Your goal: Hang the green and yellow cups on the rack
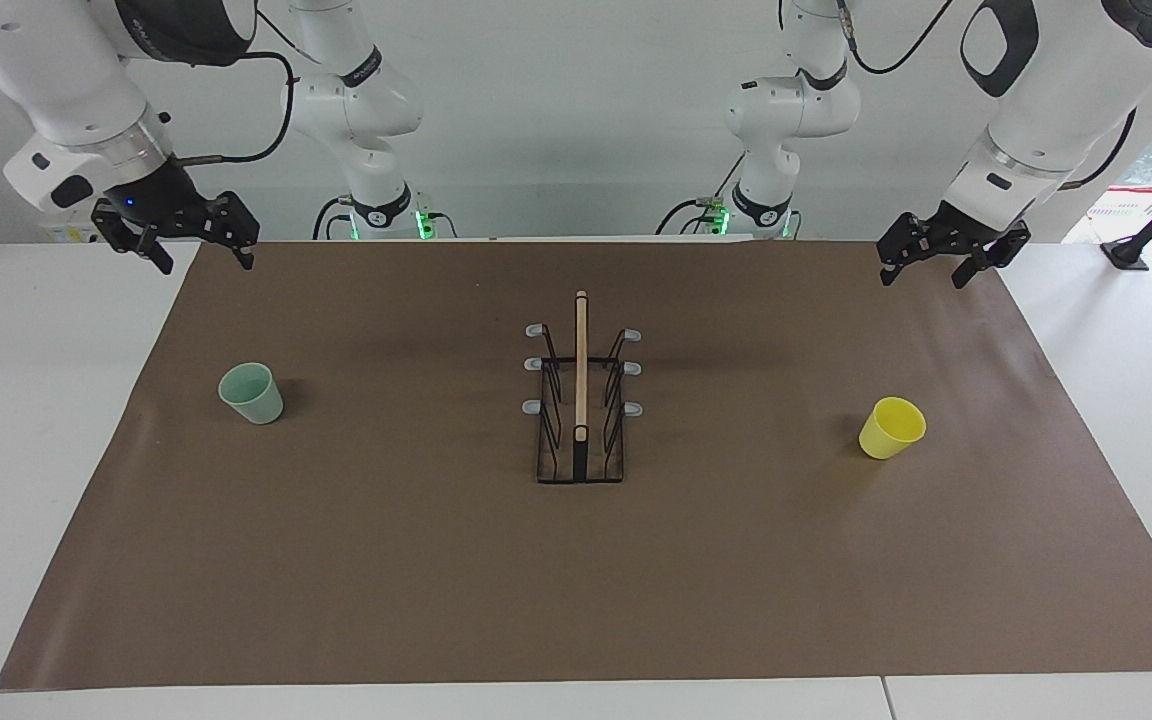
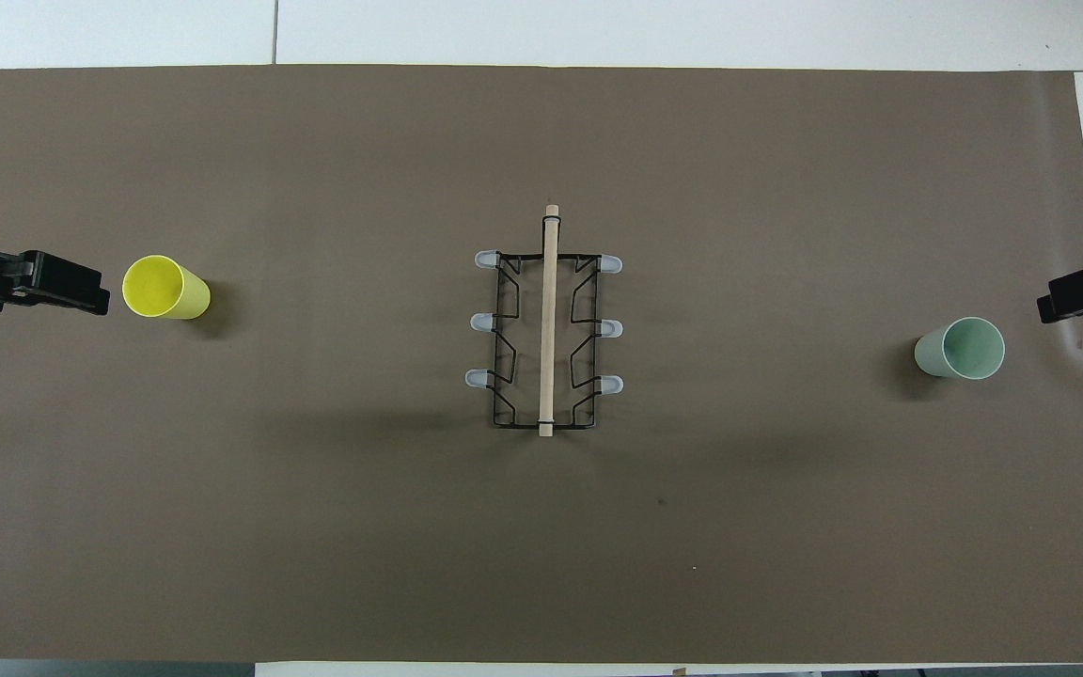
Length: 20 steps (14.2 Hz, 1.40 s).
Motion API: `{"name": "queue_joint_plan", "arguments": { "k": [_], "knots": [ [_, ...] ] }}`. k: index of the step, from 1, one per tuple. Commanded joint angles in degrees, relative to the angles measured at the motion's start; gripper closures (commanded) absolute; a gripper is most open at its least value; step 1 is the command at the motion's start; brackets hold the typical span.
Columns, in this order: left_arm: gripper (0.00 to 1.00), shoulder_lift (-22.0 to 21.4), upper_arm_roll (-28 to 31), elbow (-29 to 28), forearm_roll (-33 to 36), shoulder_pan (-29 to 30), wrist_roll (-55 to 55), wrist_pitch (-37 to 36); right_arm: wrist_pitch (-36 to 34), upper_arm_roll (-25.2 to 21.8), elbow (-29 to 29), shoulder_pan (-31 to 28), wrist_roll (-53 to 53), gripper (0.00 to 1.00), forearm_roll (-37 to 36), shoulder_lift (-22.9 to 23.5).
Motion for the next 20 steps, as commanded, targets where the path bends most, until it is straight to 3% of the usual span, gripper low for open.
{"name": "queue_joint_plan", "arguments": {
  "k": [1, 14, 18, 20],
  "knots": [
    [0.0, -1.1, -0.6, -1.0, 0.7, 0.7, 0.1, -0.5, -0.2, 0.3, 0.5, -0.6, 1.0, 0.0, 1.0, 0.0],
    [0.0, -2.1, -0.6, -2.8, 0.7, 0.7, -1.1, -0.5, -2.2, 0.4, -0.5, -0.4, 1.9, 0.0, 0.9, -0.6],
    [0.0, -0.9, -0.4, -1.7, -1.0, 4.0, -12.7, 0.1, -6.0, 0.0, -0.8, -2.5, 1.1, 0.0, 0.7, -0.9],
    [0.0, 1.9, 0.0, -0.2, -4.0, 6.1, -19.8, 0.1, -6.7, 0.3, -1.7, -2.0, 0.8, 0.0, -2.2, -0.8]
  ]
}}
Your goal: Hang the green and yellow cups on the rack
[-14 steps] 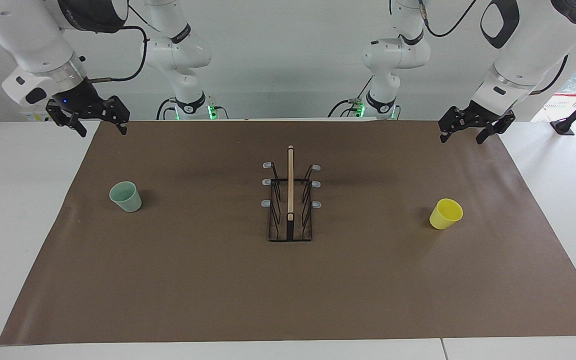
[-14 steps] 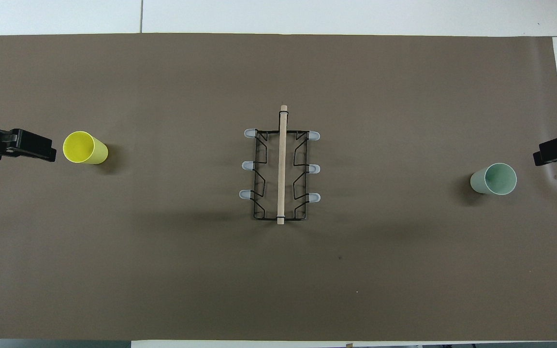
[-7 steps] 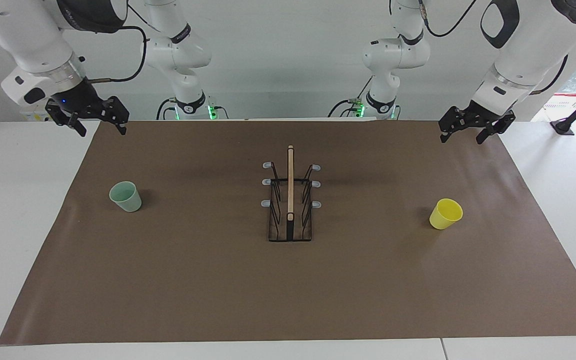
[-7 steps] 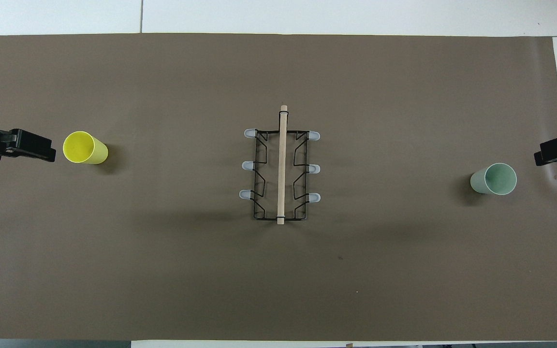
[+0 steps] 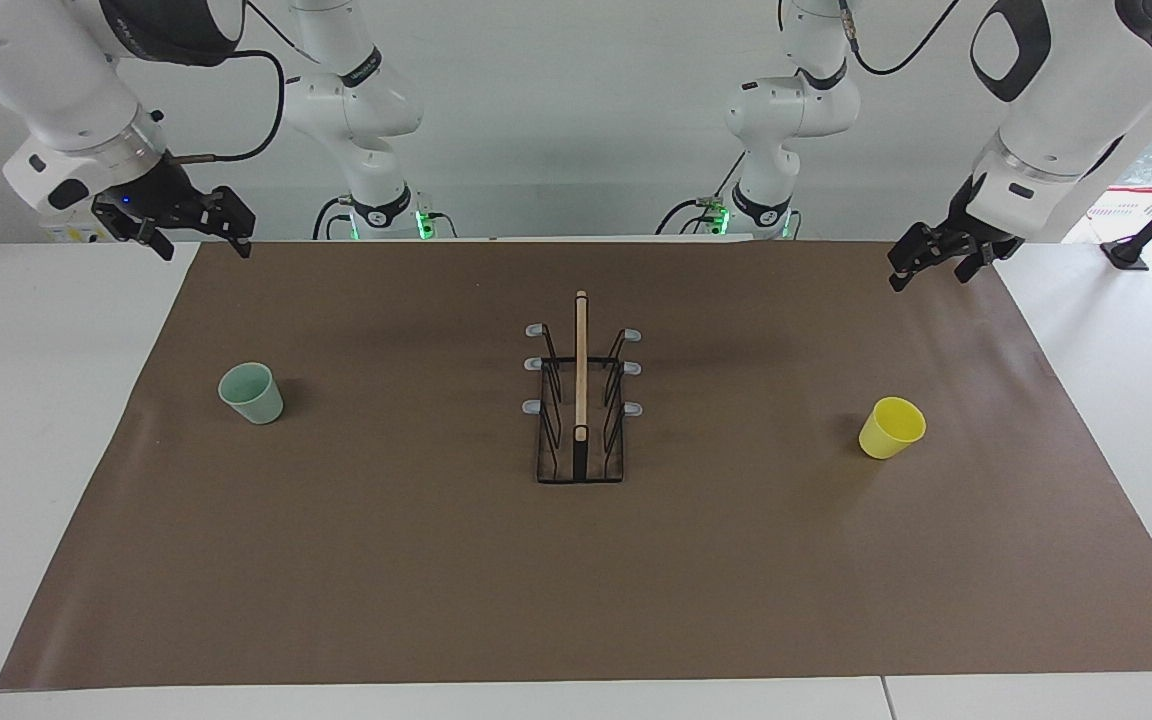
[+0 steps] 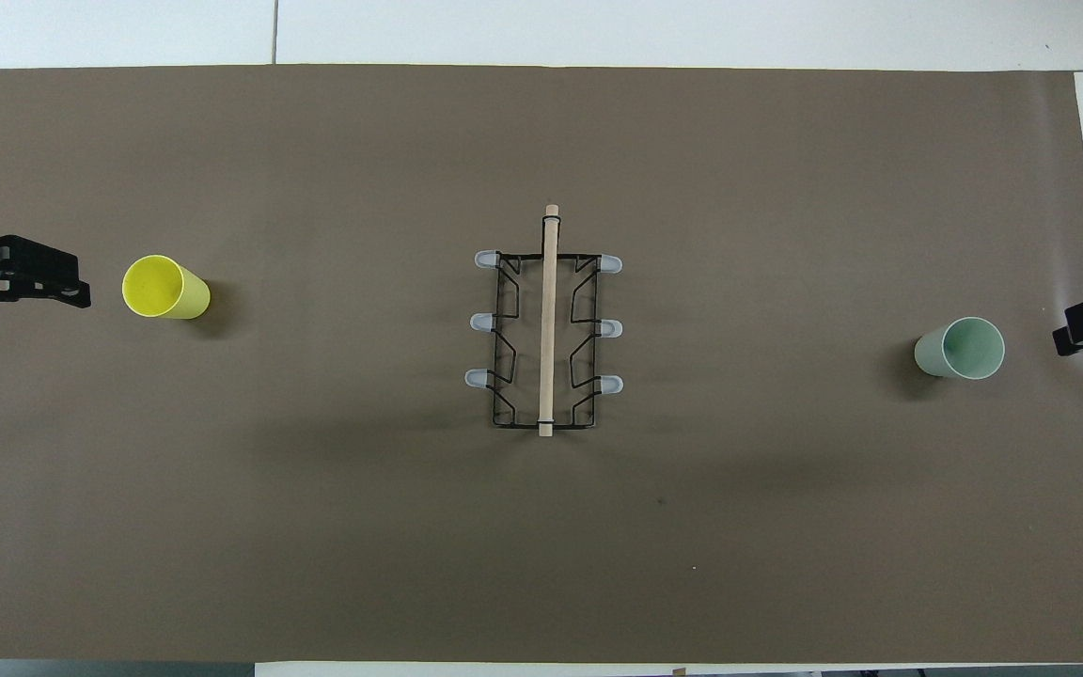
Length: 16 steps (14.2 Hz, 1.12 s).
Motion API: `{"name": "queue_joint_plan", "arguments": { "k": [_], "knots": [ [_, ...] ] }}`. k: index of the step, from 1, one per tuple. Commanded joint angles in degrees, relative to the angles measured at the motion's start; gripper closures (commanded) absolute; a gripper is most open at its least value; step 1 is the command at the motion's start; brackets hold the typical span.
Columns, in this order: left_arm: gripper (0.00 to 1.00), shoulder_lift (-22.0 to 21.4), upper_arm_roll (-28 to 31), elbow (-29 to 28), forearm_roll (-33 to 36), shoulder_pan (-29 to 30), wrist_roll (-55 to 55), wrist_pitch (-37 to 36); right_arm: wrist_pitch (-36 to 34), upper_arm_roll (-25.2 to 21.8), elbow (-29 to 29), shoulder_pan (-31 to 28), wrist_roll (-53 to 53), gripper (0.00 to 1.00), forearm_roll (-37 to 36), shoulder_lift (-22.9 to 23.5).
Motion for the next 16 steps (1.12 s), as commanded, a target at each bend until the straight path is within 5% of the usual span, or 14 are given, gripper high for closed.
{"name": "queue_joint_plan", "arguments": {
  "k": [1, 3, 5, 9, 11, 14, 16],
  "knots": [
    [0.0, 3.7, 0.0, 2.5, -4.0, 3.9, -10.3, 0.2, -0.9, 1.1, -1.5, 0.3, -0.6, 0.0, -4.4, 0.4],
    [0.0, 8.5, 0.0, 6.7, -7.4, 6.5, -18.3, 0.4, -5.0, 3.0, -0.1, 5.9, -8.3, 0.0, -17.4, 4.7],
    [0.0, 12.9, 0.0, 9.9, -8.2, 8.6, -25.6, 1.0, -6.0, 3.4, 1.4, 7.8, -15.3, 0.0, -21.2, 7.7],
    [0.0, 23.5, 0.9, 18.2, -13.0, 11.8, -38.1, 0.1, -3.6, 4.3, -5.0, 15.4, -33.9, 0.0, -39.4, 11.1],
    [0.0, 26.7, 2.5, 18.2, -18.3, 13.2, -44.4, 0.7, -1.7, 4.4, -9.3, 16.5, -43.9, 0.0, -42.2, 11.2],
    [0.0, 32.3, 4.5, 17.7, -29.3, 16.9, -47.6, 2.3, 1.8, 4.6, -16.0, 20.8, -44.1, 0.0, -47.7, 13.0],
    [0.0, 32.5, 4.4, 12.0, -30.8, 17.7, -47.8, 8.4, 5.2, 4.6, -18.4, 23.0, -44.1, 0.0, -50.5, 14.2]
  ]
}}
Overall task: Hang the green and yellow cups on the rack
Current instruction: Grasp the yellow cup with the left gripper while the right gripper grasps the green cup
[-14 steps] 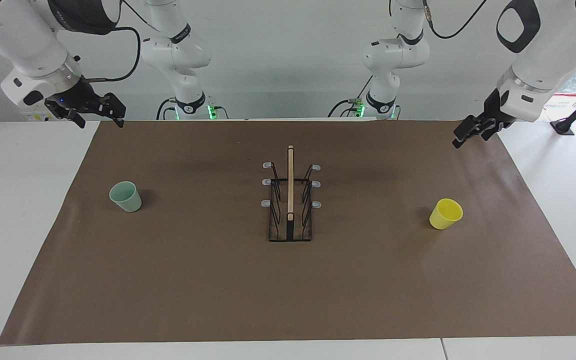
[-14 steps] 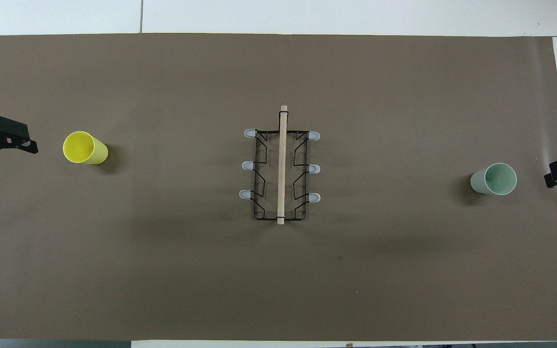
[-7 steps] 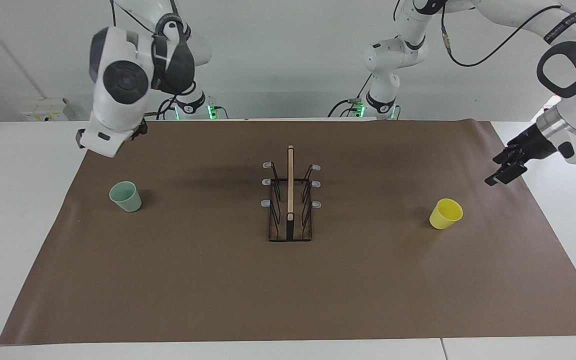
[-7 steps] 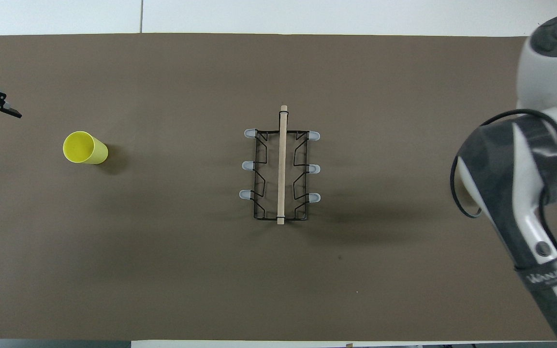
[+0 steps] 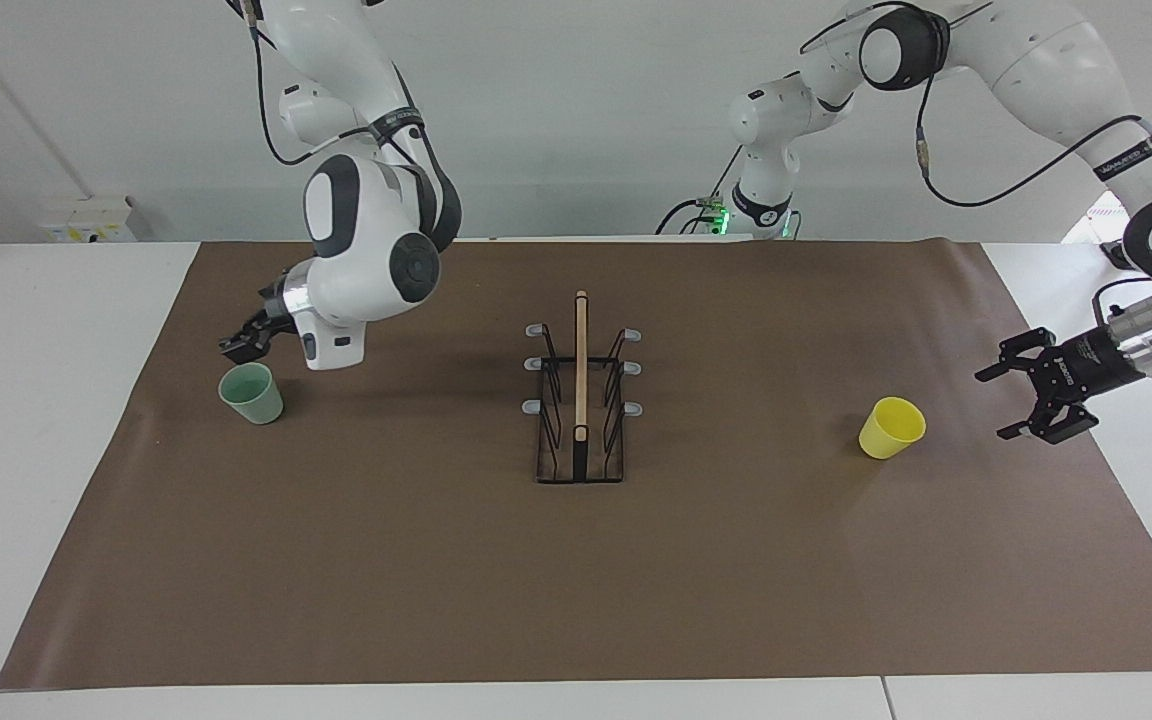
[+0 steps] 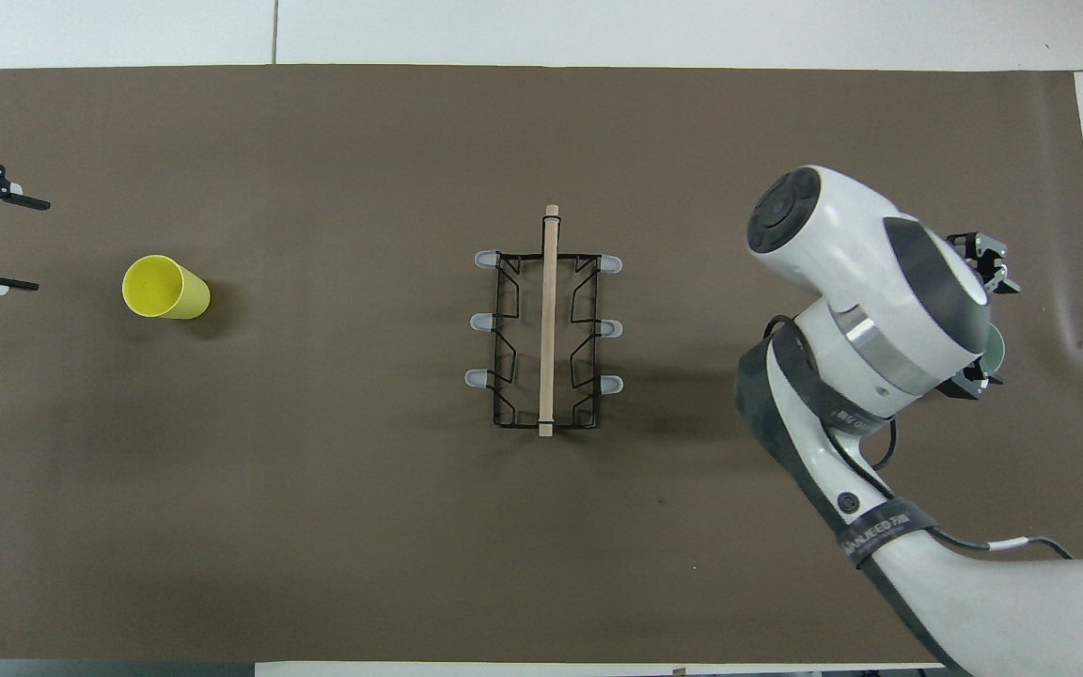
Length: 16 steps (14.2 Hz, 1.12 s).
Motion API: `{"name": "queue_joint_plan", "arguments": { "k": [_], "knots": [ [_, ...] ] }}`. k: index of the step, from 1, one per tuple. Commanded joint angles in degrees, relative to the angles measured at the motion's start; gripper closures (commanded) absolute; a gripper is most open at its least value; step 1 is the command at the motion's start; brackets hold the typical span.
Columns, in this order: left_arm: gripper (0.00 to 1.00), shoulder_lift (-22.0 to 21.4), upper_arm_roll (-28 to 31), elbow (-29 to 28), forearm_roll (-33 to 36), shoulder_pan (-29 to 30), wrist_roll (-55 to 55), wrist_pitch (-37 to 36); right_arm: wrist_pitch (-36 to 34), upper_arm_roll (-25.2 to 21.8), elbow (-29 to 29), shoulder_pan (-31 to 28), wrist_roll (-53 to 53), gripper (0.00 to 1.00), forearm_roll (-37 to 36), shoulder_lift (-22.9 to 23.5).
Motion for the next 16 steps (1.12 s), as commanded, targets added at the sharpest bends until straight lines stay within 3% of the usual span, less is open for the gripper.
{"name": "queue_joint_plan", "arguments": {
  "k": [1, 3, 7, 11, 16],
  "knots": [
    [0.0, -0.4, 0.2, -9.6, -6.4, 1.2, -2.3, 11.6, 5.4, 0.2, -3.9, 2.0, -1.4, 0.0, -3.3, 0.8],
    [0.0, -2.4, 0.2, -16.6, -12.3, 0.5, -2.4, 18.0, 10.5, 0.2, -8.1, 2.9, -1.4, 0.0, -3.8, 1.1],
    [0.0, -5.2, 0.1, -23.8, -12.8, 0.0, -1.4, 19.3, 17.3, 0.1, -15.8, 4.6, 0.8, 0.0, -8.5, 2.4],
    [0.0, -6.2, -0.4, -28.8, -14.7, -3.1, 0.1, 24.9, 22.7, 0.1, -20.7, 1.6, 4.6, 0.0, -13.1, 2.7],
    [0.0, -6.4, -0.4, -31.5, -17.0, -6.9, 0.4, 31.2, 24.2, 0.1, -21.8, -1.5, 12.9, 0.0, -19.8, 6.3]
  ]
}}
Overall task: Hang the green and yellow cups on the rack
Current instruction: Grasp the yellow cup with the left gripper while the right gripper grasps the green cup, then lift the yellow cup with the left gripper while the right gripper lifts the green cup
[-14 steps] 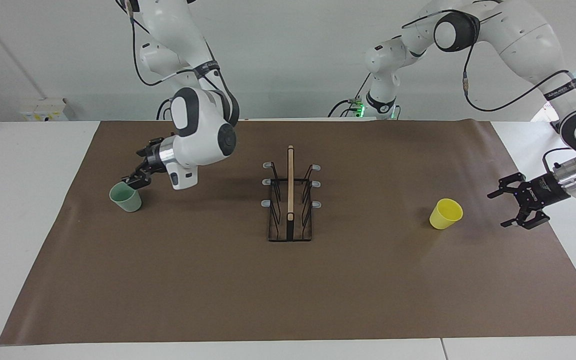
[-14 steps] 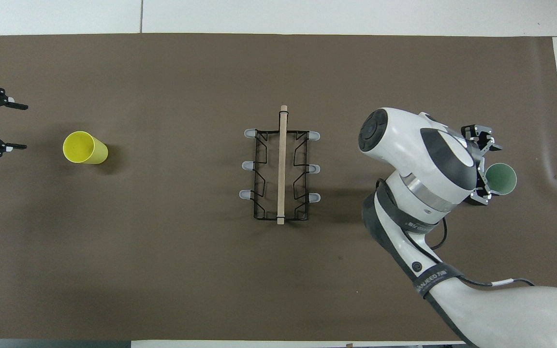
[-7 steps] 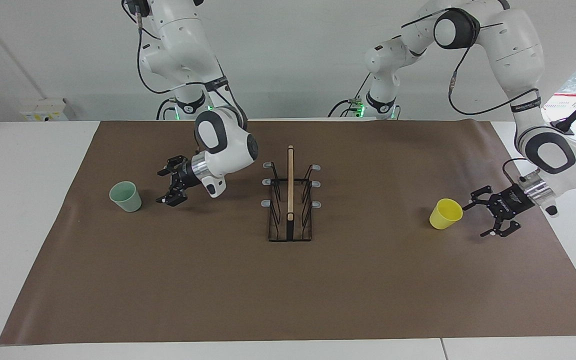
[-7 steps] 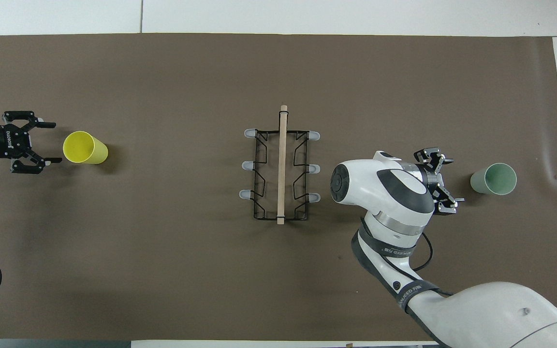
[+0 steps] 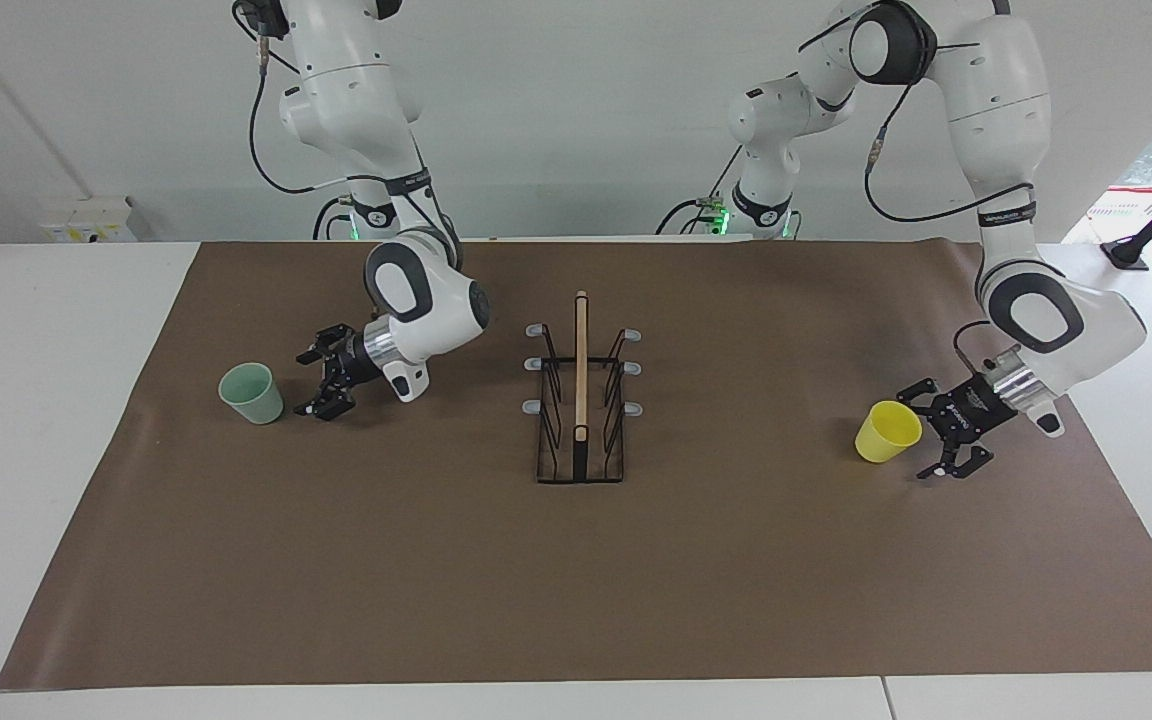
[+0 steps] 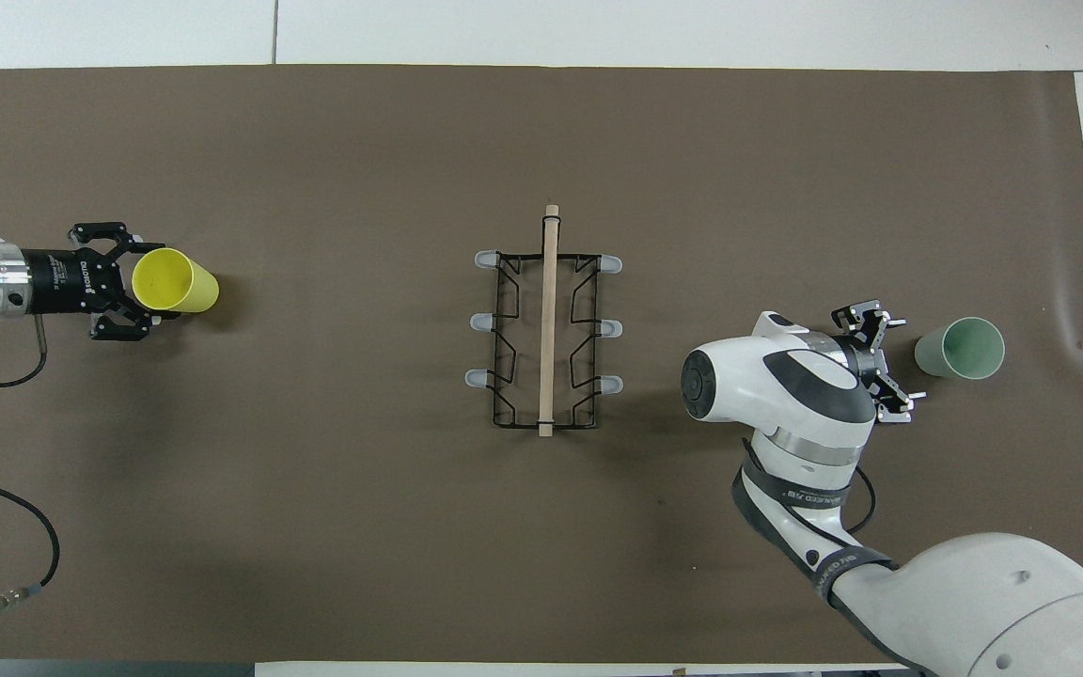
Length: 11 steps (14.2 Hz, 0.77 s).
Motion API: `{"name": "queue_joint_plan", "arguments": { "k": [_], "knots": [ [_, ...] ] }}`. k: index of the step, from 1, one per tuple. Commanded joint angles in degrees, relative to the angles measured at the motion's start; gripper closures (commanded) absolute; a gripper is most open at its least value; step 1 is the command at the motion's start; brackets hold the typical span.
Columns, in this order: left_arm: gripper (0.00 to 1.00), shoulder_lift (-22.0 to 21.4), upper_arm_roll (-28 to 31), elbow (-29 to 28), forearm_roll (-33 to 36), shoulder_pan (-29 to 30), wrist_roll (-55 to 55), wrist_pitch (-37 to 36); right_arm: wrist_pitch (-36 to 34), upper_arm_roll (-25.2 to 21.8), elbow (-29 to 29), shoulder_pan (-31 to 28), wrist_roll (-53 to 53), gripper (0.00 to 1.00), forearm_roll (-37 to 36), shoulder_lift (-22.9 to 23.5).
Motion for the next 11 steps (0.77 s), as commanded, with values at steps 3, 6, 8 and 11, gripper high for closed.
{"name": "queue_joint_plan", "arguments": {
  "k": [3, 6, 8, 11],
  "knots": [
    [0.0, -2.2, 0.4, -2.9, -1.3, -1.5, 1.5, 1.7, 2.8, 0.4, 0.0, -2.0, 3.9, 0.0, -6.5, 3.1],
    [0.0, -3.0, 0.4, -3.5, -1.3, -1.5, 3.6, 0.4, 4.1, 0.4, 0.0, -3.9, 4.5, 0.0, -9.3, 3.5],
    [0.0, -3.1, 0.4, -3.5, -1.3, -1.8, 3.8, 0.6, 4.2, 0.4, 0.0, -5.0, 4.9, 0.0, -10.0, 3.5],
    [0.0, -3.1, 0.4, -3.6, -1.3, -2.8, 3.9, 0.6, 4.2, 0.4, 0.0, -6.4, 5.2, 0.0, -11.5, 3.5]
  ]
}}
